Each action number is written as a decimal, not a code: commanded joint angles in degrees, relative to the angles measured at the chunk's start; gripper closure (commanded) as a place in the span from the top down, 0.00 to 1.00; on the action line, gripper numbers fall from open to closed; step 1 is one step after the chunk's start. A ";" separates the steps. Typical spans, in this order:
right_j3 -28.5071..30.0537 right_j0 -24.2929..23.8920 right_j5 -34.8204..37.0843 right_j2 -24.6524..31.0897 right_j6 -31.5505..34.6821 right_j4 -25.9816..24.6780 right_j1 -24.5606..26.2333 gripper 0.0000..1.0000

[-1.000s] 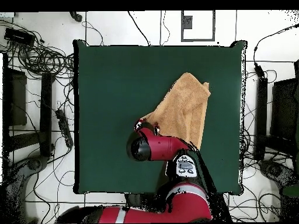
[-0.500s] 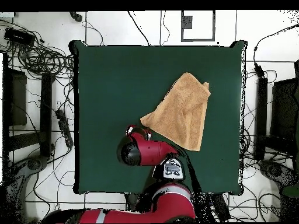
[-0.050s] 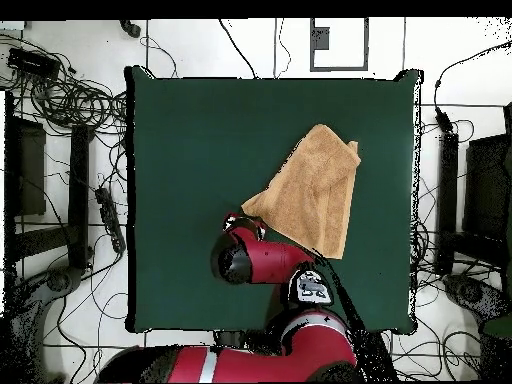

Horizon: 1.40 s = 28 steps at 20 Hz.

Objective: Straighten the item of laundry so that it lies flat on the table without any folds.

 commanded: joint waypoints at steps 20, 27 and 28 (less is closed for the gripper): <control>-1.64 -3.65 -1.63 6.87 9.20 1.02 4.06 1.00; 0.24 -2.03 4.81 5.43 8.62 2.54 -2.63 1.00; 0.20 -2.28 4.78 5.92 8.60 2.45 -2.45 1.00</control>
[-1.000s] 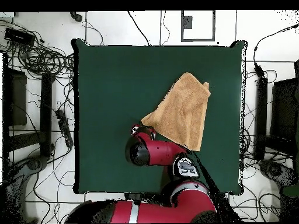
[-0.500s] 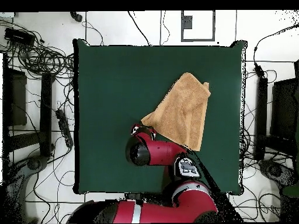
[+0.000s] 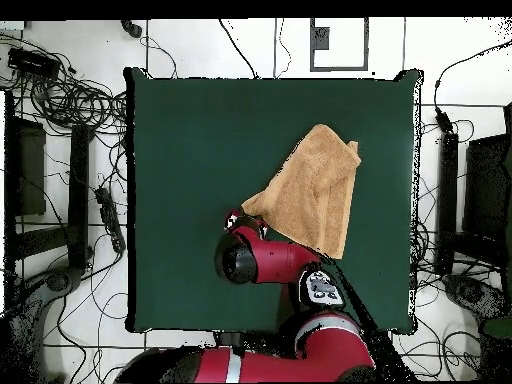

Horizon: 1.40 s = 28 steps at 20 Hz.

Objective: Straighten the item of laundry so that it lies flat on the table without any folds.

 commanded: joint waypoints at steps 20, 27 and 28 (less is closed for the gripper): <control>-2.35 0.31 3.69 3.93 8.46 3.86 -0.86 1.00; -3.88 0.76 1.52 2.95 7.77 3.12 -0.08 1.00; -3.92 0.68 0.80 2.90 7.90 3.01 0.02 1.00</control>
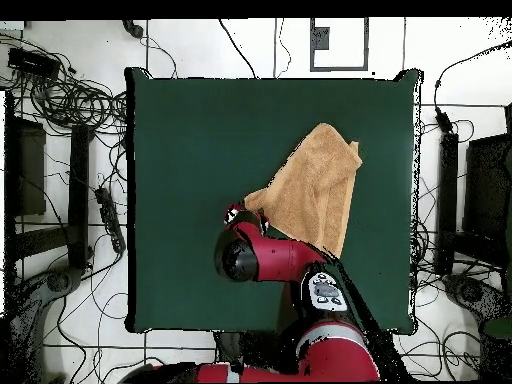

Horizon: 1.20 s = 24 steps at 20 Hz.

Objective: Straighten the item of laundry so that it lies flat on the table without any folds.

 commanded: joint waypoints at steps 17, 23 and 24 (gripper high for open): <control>-0.46 2.49 -3.76 2.62 11.93 4.63 1.39 0.00; 11.14 13.15 -2.65 -2.32 19.48 13.21 -6.53 0.00; 13.04 13.15 -2.09 -1.23 20.03 13.73 -8.04 0.00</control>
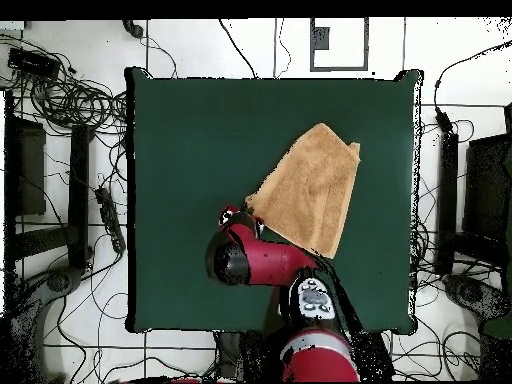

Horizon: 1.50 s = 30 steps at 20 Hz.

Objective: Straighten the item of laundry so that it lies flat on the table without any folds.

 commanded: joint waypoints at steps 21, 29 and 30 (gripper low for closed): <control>25.82 6.72 -10.73 8.97 23.79 4.64 -19.43 1.00; 19.48 7.90 -10.47 4.21 19.08 6.83 -15.69 1.00; 18.07 8.62 -9.14 3.10 17.92 8.11 -14.98 1.00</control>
